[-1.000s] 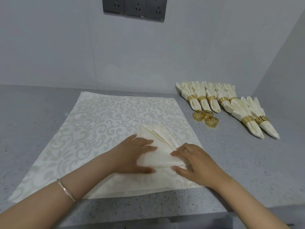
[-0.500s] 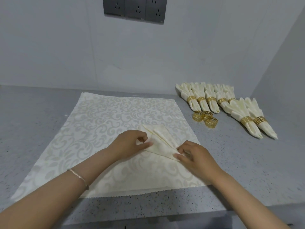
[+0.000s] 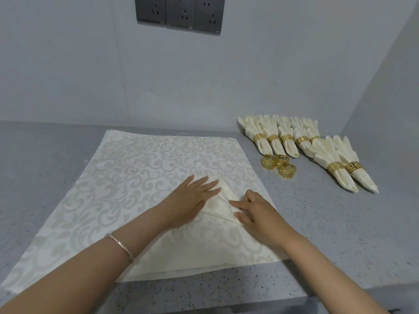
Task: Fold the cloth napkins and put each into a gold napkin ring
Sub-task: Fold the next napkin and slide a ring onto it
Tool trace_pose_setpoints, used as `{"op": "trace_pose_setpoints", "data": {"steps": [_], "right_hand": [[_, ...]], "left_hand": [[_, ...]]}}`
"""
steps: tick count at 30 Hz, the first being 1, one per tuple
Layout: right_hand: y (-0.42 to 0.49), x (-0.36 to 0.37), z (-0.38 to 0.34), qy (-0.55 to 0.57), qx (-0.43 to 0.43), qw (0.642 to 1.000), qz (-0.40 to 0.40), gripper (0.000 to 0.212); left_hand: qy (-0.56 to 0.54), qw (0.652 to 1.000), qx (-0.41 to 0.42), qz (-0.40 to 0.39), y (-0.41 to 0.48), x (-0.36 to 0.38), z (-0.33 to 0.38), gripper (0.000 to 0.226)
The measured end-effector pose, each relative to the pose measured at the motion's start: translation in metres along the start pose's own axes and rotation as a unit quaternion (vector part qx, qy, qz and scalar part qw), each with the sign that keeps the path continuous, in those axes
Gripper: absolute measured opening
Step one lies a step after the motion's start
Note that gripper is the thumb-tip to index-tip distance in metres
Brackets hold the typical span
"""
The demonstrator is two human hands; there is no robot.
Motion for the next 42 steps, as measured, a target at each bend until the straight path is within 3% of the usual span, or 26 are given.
{"op": "trace_pose_setpoints", "data": {"steps": [5,9,15,17,20,22,24,27,29,33,37,39,42], "right_hand": [[0.000,-0.006,-0.009,-0.061,-0.037,0.997,0.019,0.040],[-0.001,0.002,-0.026,-0.106,-0.078,0.991,-0.025,0.058],[0.023,0.010,-0.040,-0.229,-0.013,0.973,-0.030,0.055],[0.029,0.008,-0.042,-0.250,0.005,0.968,0.003,0.039],[0.031,0.000,-0.032,-0.159,0.032,0.984,0.068,0.032],[0.034,-0.017,-0.015,0.042,0.089,0.992,0.083,0.020],[0.038,-0.030,0.000,0.269,0.176,0.946,0.032,0.020],[0.043,-0.026,0.005,0.508,0.258,0.810,-0.137,0.017],[0.043,-0.017,-0.001,0.548,0.244,0.761,-0.247,0.035],[0.041,0.000,-0.012,0.545,0.211,0.719,-0.376,0.037],[0.041,0.008,-0.007,0.529,0.205,0.723,-0.395,0.026],[0.044,0.002,0.002,0.495,0.199,0.769,-0.353,0.021],[0.040,-0.012,0.021,0.376,0.192,0.865,-0.271,0.024]], "left_hand": [[-0.044,0.997,-0.041,-0.044,-0.001,0.004,-0.010,0.047],[-0.102,0.992,-0.058,-0.047,-0.002,0.005,-0.010,0.046],[-0.184,0.977,-0.099,-0.039,-0.001,0.001,-0.010,0.044],[-0.225,0.966,-0.120,-0.043,-0.001,-0.002,-0.009,0.045],[-0.213,0.970,-0.109,0.031,-0.005,-0.020,-0.007,0.049],[-0.180,0.971,-0.063,0.146,-0.011,-0.046,-0.002,0.057],[-0.143,0.969,-0.029,0.201,-0.016,-0.066,0.005,0.068],[-0.037,0.986,0.019,0.159,-0.018,-0.067,0.017,0.083],[0.000,0.994,0.044,0.099,-0.017,-0.052,0.022,0.089],[0.001,1.000,0.030,-0.002,-0.017,-0.018,0.019,0.092],[-0.119,0.990,-0.042,-0.057,-0.015,0.000,0.015,0.079],[-0.148,0.986,-0.056,-0.047,-0.012,0.001,0.017,0.070],[-0.122,0.989,-0.064,-0.056,-0.008,0.004,0.017,0.066]]}}
Point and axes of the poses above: each hand's wrist, its own y-axis towards the middle knuckle, its own x-axis out of the palm, z = x × y, the point moved 5 cm from there along y, towards the middle knuckle, and after that the axes turned 14 degrees about -y, right-handed, at the moved point
